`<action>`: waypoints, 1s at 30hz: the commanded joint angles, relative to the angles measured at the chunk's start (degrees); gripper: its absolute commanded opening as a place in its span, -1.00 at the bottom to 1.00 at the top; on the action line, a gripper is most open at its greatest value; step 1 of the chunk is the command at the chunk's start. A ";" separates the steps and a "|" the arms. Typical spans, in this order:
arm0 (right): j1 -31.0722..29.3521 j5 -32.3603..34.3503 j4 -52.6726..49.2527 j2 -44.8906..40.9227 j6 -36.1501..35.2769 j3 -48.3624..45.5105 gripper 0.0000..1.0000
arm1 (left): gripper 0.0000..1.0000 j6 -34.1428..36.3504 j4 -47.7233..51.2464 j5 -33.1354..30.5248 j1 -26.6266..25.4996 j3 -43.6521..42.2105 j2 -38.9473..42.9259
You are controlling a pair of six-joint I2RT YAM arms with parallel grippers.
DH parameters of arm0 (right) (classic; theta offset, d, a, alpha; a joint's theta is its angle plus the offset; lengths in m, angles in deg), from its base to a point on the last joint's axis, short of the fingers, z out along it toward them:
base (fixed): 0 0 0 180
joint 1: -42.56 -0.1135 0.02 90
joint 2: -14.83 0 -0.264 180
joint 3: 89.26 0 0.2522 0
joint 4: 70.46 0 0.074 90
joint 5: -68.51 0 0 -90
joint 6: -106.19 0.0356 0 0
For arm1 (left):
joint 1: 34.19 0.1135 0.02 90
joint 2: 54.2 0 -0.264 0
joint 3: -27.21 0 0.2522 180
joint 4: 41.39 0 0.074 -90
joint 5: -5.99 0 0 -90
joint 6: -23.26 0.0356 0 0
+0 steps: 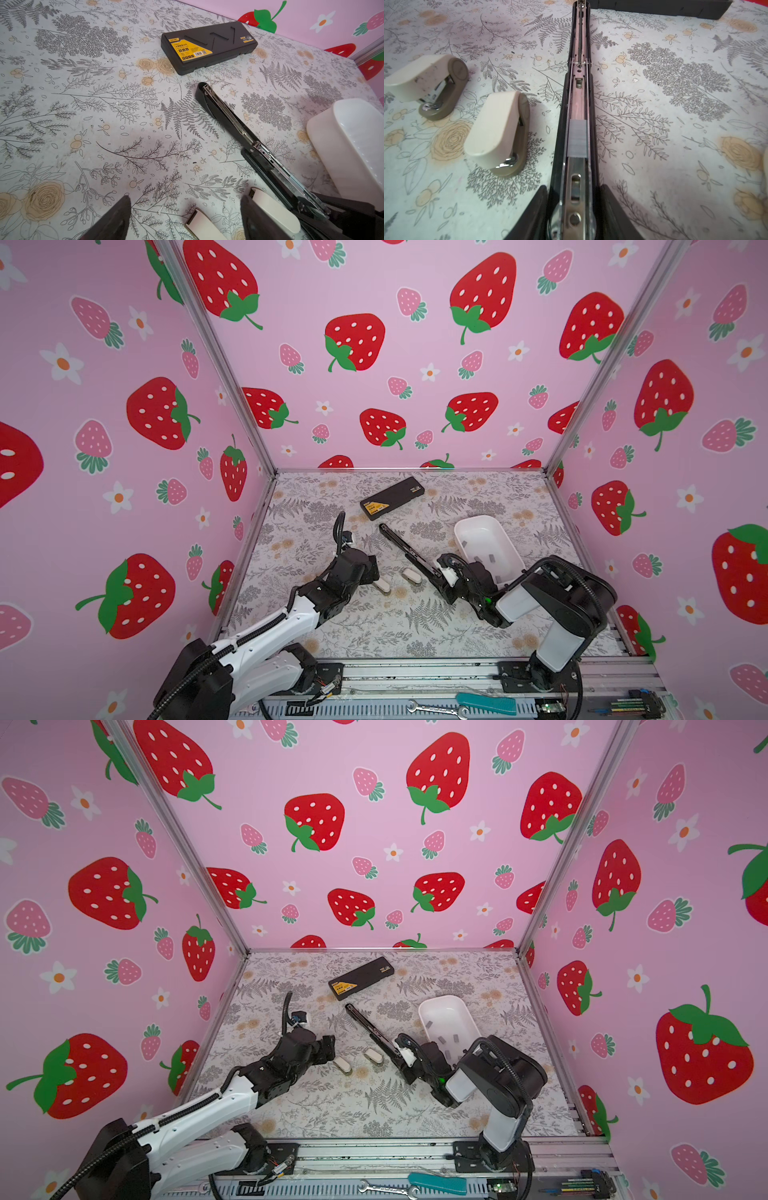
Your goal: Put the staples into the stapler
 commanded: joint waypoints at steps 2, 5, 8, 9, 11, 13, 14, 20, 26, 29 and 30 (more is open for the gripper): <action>-0.25 1.70 -1.27 -0.11 -0.26 -1.15 -0.07 | 0.68 -1.41 0.30 -0.10 0.76 1.28 1.34; -0.26 2.65 -1.33 0.29 0.25 -0.33 0.02 | 0.68 -1.71 1.06 0.51 1.38 1.74 1.42; -0.14 4.51 -1.75 -1.89 0.03 -0.50 0.18 | 0.68 -2.11 3.15 0.37 2.43 3.50 2.64; -0.05 5.30 -1.42 -3.10 0.00 -1.01 0.23 | 0.69 -2.66 4.01 0.10 3.19 4.74 3.27; 0.11 6.44 -1.09 -5.60 0.34 -1.65 0.25 | 0.72 -3.76 4.68 -0.14 4.89 7.13 4.72; 0.17 7.08 -0.09 -7.40 1.60 -2.20 0.26 | 0.82 -5.21 2.67 -1.00 6.36 8.64 5.93; 0.17 7.53 -0.02 -8.18 2.45 -2.00 0.25 | 0.89 -6.42 1.08 -1.41 7.05 9.02 6.32; 0.17 5.79 1.86 -7.80 3.68 -0.87 0.12 | 0.91 -9.22 -5.02 5.95 8.08 6.41 5.51; 0.22 2.66 1.13 -2.52 2.60 2.20 0.05 | 0.89 -7.90 -4.17 5.77 9.45 3.26 2.69; 0.25 1.98 0.65 -1.72 1.88 2.54 -0.01 | 0.86 -6.27 -2.65 6.41 10.03 4.86 1.56; 0.28 1.87 0.65 -1.98 1.83 2.20 -0.01 | 0.86 -6.03 -3.63 6.85 10.09 4.69 1.07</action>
